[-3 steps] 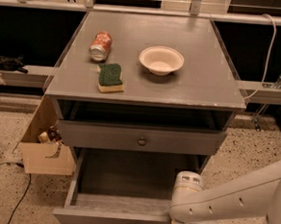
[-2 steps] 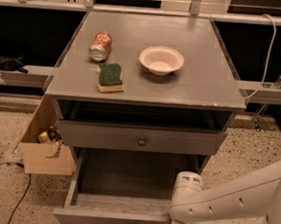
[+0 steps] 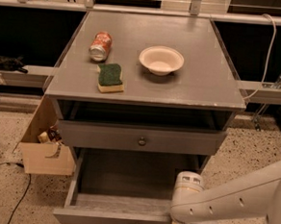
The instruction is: Close middle drawer
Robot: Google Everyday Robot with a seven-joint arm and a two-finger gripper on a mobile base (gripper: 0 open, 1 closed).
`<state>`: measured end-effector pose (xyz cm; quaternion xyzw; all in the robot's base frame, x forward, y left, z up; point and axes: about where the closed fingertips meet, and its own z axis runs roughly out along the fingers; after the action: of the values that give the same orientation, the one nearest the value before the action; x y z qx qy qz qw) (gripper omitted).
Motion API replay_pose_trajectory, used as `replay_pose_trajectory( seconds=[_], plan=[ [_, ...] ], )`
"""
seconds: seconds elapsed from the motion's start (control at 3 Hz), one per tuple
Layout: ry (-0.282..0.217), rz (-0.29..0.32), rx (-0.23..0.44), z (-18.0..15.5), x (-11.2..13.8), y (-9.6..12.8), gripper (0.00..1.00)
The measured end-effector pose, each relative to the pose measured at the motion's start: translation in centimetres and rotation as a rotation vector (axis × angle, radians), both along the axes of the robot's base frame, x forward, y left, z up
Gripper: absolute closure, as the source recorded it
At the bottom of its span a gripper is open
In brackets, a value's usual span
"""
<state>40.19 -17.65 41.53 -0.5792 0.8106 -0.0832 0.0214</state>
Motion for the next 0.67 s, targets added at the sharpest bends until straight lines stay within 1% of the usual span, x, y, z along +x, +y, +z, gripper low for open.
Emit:
replay_pose_trajectory(
  seconds=[0.33, 0.67],
  plan=[
    [0.000, 0.000, 0.000, 0.00, 0.00, 0.00, 0.68],
    [0.000, 0.000, 0.000, 0.00, 0.00, 0.00, 0.63]
  ],
)
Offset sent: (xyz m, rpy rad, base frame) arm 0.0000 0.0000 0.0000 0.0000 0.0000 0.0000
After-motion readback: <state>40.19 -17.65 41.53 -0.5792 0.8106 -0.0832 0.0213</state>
